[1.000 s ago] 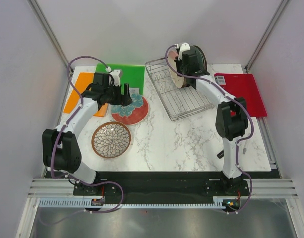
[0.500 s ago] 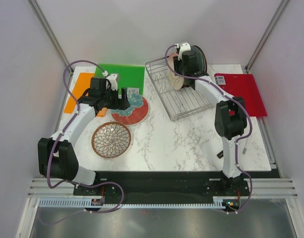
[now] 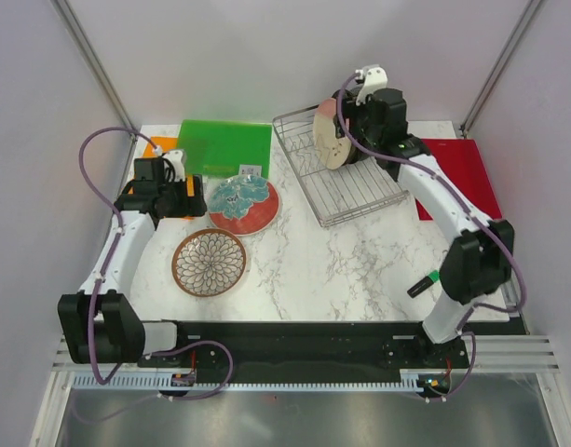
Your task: Load the plates into the dish rack
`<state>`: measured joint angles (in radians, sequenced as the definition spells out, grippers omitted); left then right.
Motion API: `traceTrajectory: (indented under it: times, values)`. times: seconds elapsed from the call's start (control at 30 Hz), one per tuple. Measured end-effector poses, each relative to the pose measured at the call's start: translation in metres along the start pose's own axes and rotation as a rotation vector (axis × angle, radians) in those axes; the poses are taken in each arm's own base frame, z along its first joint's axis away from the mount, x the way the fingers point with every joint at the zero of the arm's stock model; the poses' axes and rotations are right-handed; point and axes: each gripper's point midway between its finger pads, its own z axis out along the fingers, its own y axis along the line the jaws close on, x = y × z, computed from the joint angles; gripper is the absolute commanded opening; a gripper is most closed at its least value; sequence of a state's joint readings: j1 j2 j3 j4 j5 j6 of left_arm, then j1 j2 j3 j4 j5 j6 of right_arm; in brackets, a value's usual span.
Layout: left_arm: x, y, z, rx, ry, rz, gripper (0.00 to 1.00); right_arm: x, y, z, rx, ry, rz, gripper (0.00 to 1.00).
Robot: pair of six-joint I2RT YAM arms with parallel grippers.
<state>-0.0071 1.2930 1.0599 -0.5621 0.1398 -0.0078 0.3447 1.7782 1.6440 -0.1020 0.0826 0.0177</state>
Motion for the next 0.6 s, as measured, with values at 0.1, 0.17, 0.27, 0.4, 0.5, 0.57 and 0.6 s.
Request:
traceTrajectory:
  times: [0.1,0.17,0.27,0.4,0.5,0.57,0.6]
  values:
    - [0.019,0.033,-0.005,-0.052,0.053,-0.022,0.90,-0.002,0.029,-0.048,-0.174,-0.003,0.061,0.78]
    - [0.041,0.047,-0.009,-0.057,0.097,-0.035,0.90,0.014,0.058,-0.079,-0.314,0.044,0.147,0.79]
    - [0.074,0.053,-0.014,-0.045,0.167,-0.026,0.88,0.069,0.101,-0.110,-0.475,0.194,0.233,0.80]
    - [0.113,0.062,-0.014,-0.026,0.251,-0.014,0.83,0.151,0.157,-0.150,-0.633,0.439,0.274,0.80]
    - [0.134,0.074,-0.012,-0.030,0.310,-0.025,0.71,0.174,0.185,-0.173,-0.718,0.525,0.302,0.80]
    - [0.142,0.077,-0.007,-0.016,0.345,-0.019,0.66,0.178,0.200,-0.180,-0.759,0.540,0.330,0.80]
    - [0.147,0.077,-0.003,0.002,0.365,-0.013,0.65,0.180,0.207,-0.181,-0.775,0.543,0.346,0.80]
